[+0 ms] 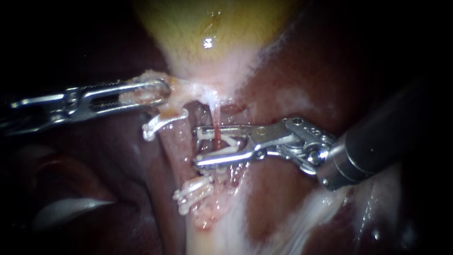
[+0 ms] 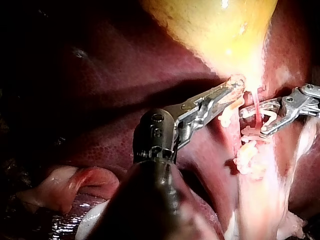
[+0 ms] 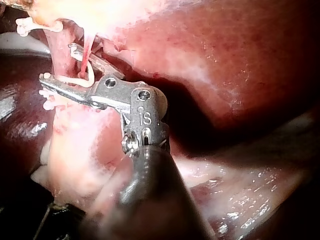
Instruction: Clipping third clip right tube
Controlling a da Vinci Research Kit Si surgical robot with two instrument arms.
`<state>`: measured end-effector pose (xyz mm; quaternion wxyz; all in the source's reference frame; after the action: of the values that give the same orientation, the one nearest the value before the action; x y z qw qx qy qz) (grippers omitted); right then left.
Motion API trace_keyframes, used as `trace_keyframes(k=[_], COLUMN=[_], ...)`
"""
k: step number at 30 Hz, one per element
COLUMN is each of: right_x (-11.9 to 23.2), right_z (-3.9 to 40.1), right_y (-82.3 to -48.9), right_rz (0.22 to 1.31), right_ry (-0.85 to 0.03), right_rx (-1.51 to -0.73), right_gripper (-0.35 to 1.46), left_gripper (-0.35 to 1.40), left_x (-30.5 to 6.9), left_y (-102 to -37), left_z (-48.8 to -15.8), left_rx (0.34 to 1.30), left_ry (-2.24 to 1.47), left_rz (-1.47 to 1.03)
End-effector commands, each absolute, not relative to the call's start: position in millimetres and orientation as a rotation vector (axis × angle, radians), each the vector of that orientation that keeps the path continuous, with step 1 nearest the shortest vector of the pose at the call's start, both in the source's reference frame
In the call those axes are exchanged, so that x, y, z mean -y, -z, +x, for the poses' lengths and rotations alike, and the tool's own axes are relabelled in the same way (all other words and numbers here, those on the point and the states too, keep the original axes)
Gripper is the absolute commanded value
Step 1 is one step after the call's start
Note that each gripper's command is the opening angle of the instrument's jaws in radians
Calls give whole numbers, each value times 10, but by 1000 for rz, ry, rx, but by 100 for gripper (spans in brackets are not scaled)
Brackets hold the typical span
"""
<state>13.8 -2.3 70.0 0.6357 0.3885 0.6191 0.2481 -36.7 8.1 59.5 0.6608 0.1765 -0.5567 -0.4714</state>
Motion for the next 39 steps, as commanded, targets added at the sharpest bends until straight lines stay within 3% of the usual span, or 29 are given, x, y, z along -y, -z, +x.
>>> trace_keyframes(k=[1, 18, 39], right_x=[22, 11, 12], right_z=[138, 136, 136], right_y=[-697, -663, -650], right_rz=[887, 921, 937], right_ry=[-569, -575, -567], right_rx=[-1422, -1462, -1471], right_gripper=[50, 50, 45], left_gripper=[-35, -35, -35], left_x=[-81, -81, -81], left_y=[-595, -595, -596], left_z=[-367, -367, -367], left_rx=[1259, 1259, 1259], left_ry=[1066, 1066, 1066], left_rz=[399, 399, 399])
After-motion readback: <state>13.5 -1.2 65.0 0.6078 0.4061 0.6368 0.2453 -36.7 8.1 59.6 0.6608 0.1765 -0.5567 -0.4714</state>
